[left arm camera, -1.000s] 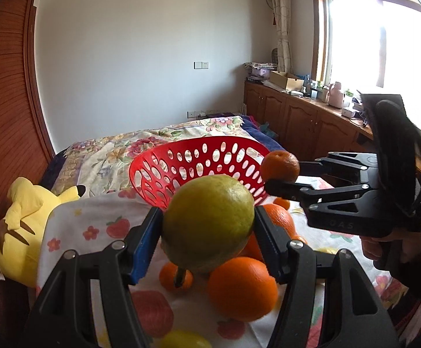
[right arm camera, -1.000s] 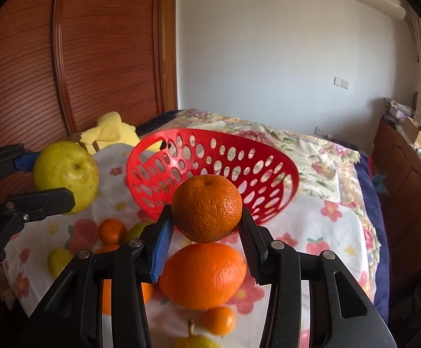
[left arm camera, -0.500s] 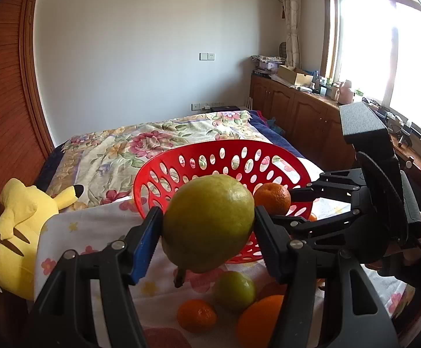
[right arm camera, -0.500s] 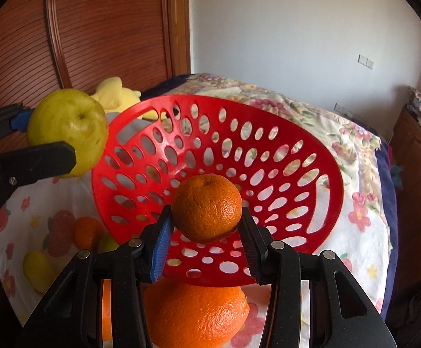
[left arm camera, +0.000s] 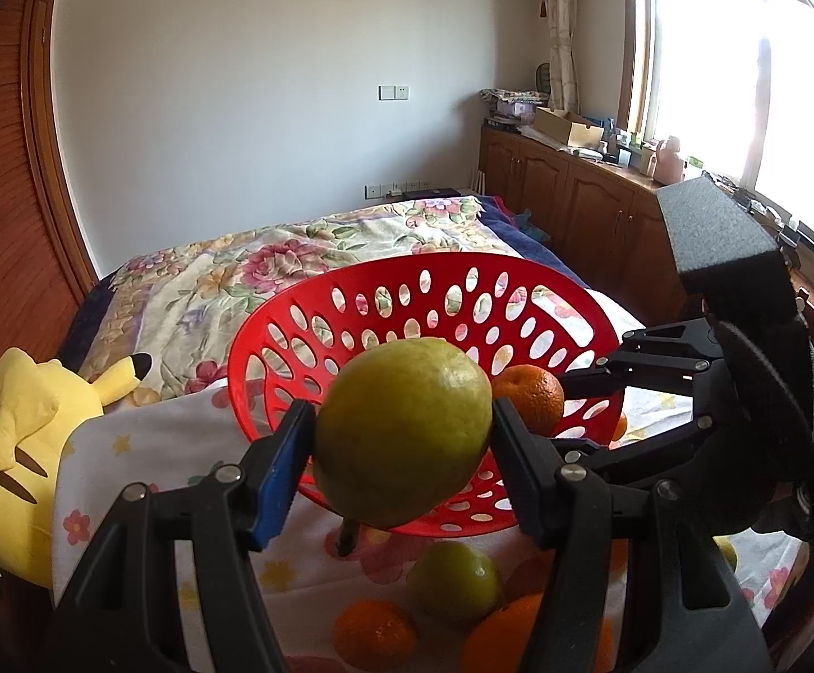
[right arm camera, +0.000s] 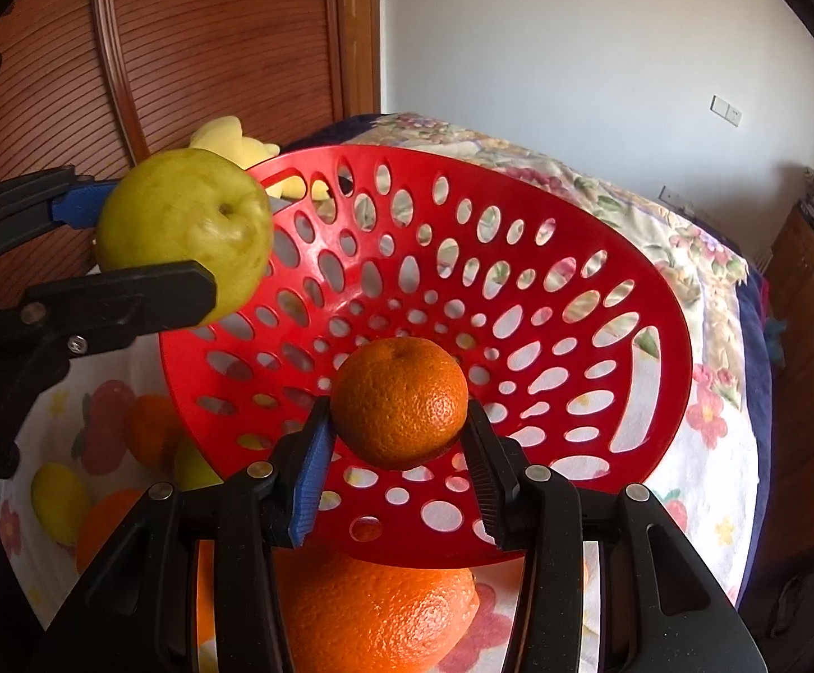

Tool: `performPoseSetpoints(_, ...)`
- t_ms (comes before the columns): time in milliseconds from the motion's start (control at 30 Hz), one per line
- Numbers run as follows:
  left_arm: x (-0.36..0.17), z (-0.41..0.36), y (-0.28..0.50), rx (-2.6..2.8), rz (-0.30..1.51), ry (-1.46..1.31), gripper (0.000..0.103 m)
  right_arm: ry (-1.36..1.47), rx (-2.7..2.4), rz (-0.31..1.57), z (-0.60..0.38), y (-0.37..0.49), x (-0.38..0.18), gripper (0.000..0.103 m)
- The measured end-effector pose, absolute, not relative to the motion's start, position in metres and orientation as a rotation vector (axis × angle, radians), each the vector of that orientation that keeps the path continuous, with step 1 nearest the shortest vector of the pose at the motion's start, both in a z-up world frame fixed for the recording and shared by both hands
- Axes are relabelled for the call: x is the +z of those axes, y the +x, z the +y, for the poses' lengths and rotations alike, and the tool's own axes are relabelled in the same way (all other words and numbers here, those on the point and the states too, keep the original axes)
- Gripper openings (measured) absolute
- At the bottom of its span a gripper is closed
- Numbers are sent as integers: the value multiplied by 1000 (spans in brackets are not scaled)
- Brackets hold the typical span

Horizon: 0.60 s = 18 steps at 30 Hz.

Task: Organize fruits
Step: 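Carry the tangerine and pomelo with both tools over the red basket, then open both tools to drop the tangerine and pomelo into the basket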

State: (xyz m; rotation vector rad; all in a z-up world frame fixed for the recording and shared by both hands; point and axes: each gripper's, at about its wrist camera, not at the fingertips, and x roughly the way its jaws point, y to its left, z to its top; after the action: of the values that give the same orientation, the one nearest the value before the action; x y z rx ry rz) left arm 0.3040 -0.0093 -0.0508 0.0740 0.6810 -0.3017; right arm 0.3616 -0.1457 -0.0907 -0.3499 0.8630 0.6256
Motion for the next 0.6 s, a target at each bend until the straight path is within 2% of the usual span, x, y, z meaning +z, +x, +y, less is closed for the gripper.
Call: performPoseSetpoints(600, -63, -27, 320, -304, 732, 124, 62, -241, 584, 786, -181, 344, -61, 48)
